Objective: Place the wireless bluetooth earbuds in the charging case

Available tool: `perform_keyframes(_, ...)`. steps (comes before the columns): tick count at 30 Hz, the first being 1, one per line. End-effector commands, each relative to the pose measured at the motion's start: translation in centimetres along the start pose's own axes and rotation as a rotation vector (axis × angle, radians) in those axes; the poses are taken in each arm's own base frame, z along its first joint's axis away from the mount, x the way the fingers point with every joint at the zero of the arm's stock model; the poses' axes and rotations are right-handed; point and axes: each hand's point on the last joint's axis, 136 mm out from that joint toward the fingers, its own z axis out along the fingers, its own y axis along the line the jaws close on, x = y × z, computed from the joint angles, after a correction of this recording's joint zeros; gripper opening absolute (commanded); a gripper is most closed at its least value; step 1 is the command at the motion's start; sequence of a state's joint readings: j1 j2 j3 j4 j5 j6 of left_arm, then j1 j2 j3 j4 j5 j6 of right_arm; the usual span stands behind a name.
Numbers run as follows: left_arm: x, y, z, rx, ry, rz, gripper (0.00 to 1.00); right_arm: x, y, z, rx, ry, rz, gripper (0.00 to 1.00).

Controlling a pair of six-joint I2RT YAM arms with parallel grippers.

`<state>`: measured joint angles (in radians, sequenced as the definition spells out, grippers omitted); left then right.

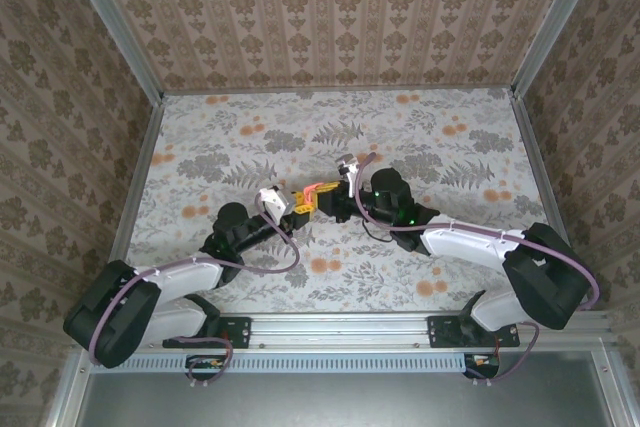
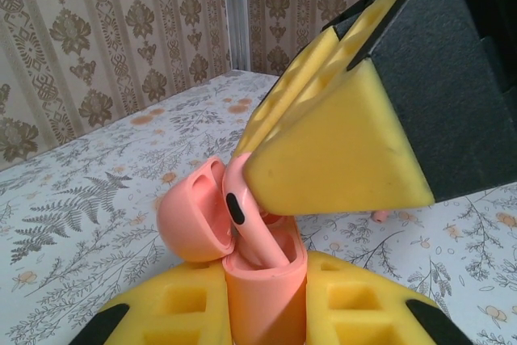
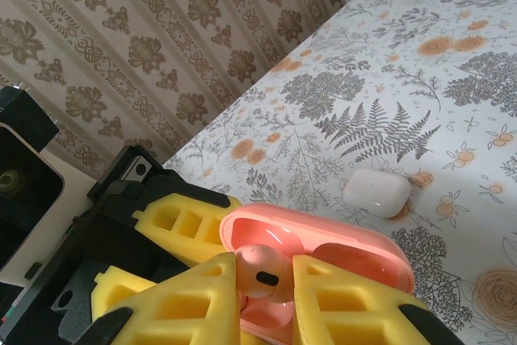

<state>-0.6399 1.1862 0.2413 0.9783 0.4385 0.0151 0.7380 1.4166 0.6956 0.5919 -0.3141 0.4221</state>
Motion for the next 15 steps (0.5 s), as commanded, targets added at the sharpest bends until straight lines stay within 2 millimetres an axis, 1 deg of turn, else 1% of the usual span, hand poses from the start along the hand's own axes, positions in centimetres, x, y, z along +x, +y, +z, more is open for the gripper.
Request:
perform_keyframes(1,-2.9,0.2,0.1,0.0,-0.087,0.025,0.14,-0.4,0.0,0.0,0.005,-0.039,-0.001,0.19)
perform_keyframes(4,-3.2,0.3,0.1,-0.007,-0.094,0.014,0.14,-0.5,0.2,0.1,-0.002,-0.045,-0.006,0.19)
perform_keyframes(15,-4.3,0.6,0.1,-0.021,-0.135,0.006,0.14,1.0,0.4,-0.2,-0.021,-0.019,-0.017,0.2)
